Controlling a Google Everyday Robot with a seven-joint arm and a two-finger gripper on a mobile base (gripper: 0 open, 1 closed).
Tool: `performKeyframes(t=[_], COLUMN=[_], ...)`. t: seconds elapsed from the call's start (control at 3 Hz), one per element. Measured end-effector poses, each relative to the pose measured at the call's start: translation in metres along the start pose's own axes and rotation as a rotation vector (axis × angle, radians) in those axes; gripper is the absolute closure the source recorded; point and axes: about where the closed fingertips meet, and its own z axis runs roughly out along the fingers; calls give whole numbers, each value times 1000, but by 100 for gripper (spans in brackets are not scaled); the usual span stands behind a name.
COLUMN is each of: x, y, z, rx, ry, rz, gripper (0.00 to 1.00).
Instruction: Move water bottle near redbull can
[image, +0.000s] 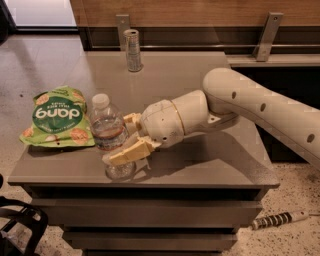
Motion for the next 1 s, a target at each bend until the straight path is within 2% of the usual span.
performKeyframes(t=[0.33,1.0], x=[-1,-4], y=[1,6], z=[2,-2], rx=[-4,7], ry=[1,4], rz=[-2,11], gripper=[100,100])
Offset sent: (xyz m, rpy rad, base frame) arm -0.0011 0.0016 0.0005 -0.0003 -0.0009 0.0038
